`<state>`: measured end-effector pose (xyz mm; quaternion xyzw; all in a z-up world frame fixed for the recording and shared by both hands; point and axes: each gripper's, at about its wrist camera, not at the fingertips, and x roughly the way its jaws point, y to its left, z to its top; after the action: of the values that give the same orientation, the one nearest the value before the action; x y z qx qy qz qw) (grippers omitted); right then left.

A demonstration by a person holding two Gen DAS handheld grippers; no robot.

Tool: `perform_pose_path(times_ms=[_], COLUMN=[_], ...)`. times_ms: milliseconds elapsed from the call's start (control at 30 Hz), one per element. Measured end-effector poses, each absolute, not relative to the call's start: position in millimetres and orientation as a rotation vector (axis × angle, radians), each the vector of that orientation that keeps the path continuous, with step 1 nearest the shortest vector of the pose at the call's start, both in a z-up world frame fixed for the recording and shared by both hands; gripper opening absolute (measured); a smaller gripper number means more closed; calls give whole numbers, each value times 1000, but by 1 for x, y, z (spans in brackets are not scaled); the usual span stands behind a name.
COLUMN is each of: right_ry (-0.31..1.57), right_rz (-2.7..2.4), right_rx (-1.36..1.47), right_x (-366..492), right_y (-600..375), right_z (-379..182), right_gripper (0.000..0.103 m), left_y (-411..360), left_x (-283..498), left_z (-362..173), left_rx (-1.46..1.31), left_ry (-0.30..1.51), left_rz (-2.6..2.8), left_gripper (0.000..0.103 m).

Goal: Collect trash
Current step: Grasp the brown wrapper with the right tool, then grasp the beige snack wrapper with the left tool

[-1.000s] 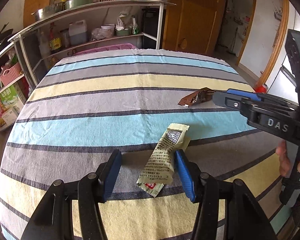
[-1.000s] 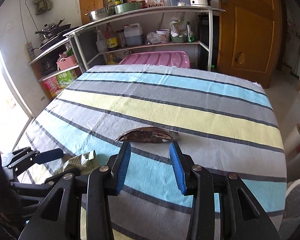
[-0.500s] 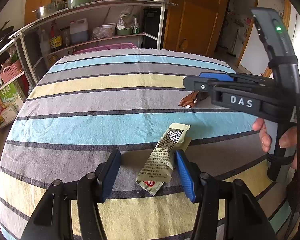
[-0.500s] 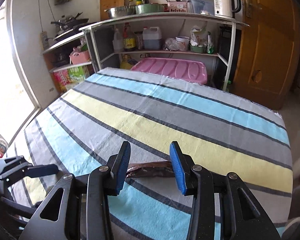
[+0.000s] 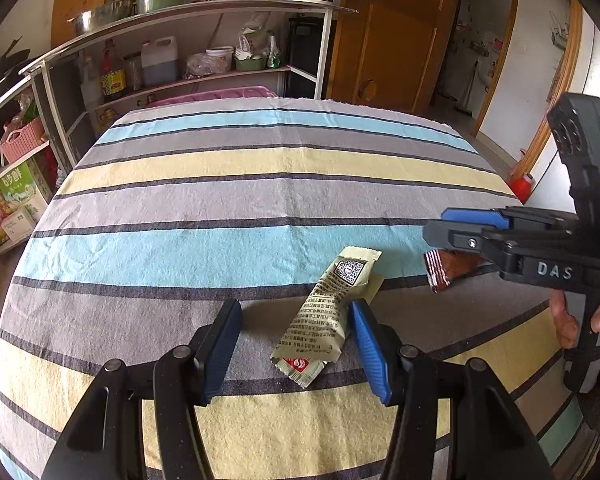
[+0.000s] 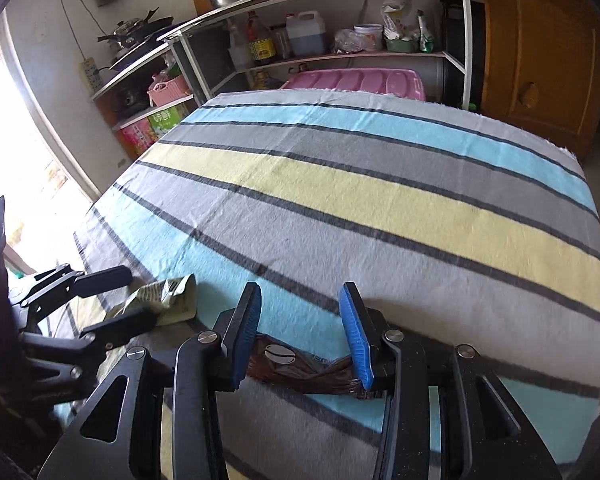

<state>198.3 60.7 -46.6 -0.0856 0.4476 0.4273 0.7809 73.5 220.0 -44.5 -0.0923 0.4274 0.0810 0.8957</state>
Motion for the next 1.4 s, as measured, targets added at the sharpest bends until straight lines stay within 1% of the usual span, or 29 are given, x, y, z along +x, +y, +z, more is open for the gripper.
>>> perform_pose_path(times_ms=[200, 367, 400, 433, 500, 700, 833, 1067, 1100, 1167, 1200, 1233, 1267, 1333, 1400], right_ry=[975, 952, 949, 943, 916, 889, 833, 847, 852, 854, 853, 852, 853, 849, 845], right_rz=[926, 949, 945, 950, 967, 1016, 955, 931, 929, 916, 906, 902, 904, 902, 906], right_rx=[-144, -170, -174, -174, -191, -327, -503, -452, -440, -418, -414, -409, -407, -413, -423], right_x=[175, 149, 144, 140, 132, 118, 108, 111, 111, 112, 112, 112, 112, 109, 105], right_y=[30, 17, 15, 12, 8, 10, 21, 17, 14, 10, 10, 9, 9, 11, 13], right_z=[-44, -38, -37, -35, -32, -38, -51, -52, -51, -51, -50, -49, -49, -49, -48], right_gripper=[42, 42, 44, 50, 53, 55, 55, 54, 52, 44, 35, 32, 31, 21, 19], left_y=[220, 221, 221, 220, 219, 215, 213, 211, 211, 209, 208, 207, 205, 205, 203], left_x=[74, 73, 73, 72, 71, 69, 69, 71, 71, 72, 73, 74, 74, 75, 75], left_z=[-45, -44, -44, -44, -43, -43, -43, -44, -44, -44, -45, -45, -45, -45, -46], left_rx=[-194, -199, -200, -203, -210, -202, -193, -185, -181, -170, -162, -155, -154, -153, -153], left_ry=[886, 887, 887, 887, 887, 891, 895, 895, 894, 895, 897, 897, 897, 898, 898], left_rz=[169, 163, 162, 161, 153, 147, 152, 149, 149, 154, 157, 159, 161, 162, 161], left_gripper=[56, 56, 57, 57, 58, 58, 58, 58, 59, 60, 61, 61, 61, 61, 61])
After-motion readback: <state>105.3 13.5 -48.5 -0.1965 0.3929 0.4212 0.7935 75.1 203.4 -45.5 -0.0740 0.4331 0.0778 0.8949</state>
